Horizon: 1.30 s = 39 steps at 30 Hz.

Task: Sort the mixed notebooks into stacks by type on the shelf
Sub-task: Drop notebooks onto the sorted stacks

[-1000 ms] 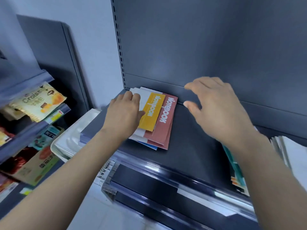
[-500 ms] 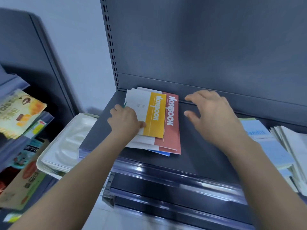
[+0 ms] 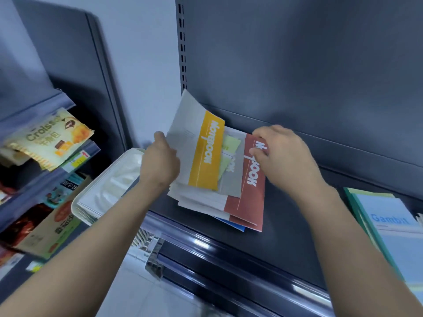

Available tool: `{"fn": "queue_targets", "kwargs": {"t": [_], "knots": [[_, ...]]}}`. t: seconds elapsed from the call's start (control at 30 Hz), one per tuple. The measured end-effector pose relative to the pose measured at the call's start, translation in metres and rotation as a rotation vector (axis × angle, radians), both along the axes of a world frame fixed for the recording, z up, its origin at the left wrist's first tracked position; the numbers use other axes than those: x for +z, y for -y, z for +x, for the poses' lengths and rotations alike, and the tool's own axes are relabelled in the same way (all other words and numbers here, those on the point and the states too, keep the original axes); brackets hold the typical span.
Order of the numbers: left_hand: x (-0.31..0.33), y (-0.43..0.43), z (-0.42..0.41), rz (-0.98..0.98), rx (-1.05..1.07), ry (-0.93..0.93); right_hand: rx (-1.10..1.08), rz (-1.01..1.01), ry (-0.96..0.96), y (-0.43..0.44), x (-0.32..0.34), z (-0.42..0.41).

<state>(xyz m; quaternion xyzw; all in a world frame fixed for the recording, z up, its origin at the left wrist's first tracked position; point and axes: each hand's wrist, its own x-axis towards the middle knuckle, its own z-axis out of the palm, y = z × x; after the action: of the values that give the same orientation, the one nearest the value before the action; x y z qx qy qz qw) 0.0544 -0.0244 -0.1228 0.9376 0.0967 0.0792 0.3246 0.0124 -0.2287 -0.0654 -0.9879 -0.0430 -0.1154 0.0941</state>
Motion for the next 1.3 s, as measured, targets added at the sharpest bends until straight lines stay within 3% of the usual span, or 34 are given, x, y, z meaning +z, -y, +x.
{"fn": "queue_targets", "kwargs": {"t": [0.23, 0.4, 0.5, 0.63, 0.73, 0.93, 1.03, 1.3], "knots": [[0.002, -0.044, -0.004, -0.196, 0.163, 0.099, -0.076, 0.187, -0.232, -0.027, -0.038, 0.035], [0.004, -0.065, -0.001, -0.244, 0.112, 0.083, -0.269, 0.329, -0.337, -0.065, -0.056, 0.054], [0.006, -0.084, 0.003, -0.224, 0.058, 0.072, -0.397, 0.231, -0.345, -0.089, -0.064, 0.069], [0.006, -0.112, 0.010, -0.204, -0.001, 0.063, -0.649, 0.273, -0.396, -0.103, -0.073, 0.089], [0.010, -0.124, 0.012, -0.213, -0.047, 0.057, -0.706, 0.411, -0.400, -0.101, -0.073, 0.091], [0.019, -0.120, 0.018, -0.262, -0.178, 0.095, -0.793, 0.835, -0.156, -0.098, -0.077, 0.069], [0.021, -0.102, 0.019, -0.330, -0.286, 0.114, -0.724, 1.015, 0.033, -0.084, -0.059, 0.037], [0.027, -0.010, -0.011, -0.501, -0.618, 0.132, -0.824, 0.834, 0.426, -0.019, -0.015, -0.065]]}}
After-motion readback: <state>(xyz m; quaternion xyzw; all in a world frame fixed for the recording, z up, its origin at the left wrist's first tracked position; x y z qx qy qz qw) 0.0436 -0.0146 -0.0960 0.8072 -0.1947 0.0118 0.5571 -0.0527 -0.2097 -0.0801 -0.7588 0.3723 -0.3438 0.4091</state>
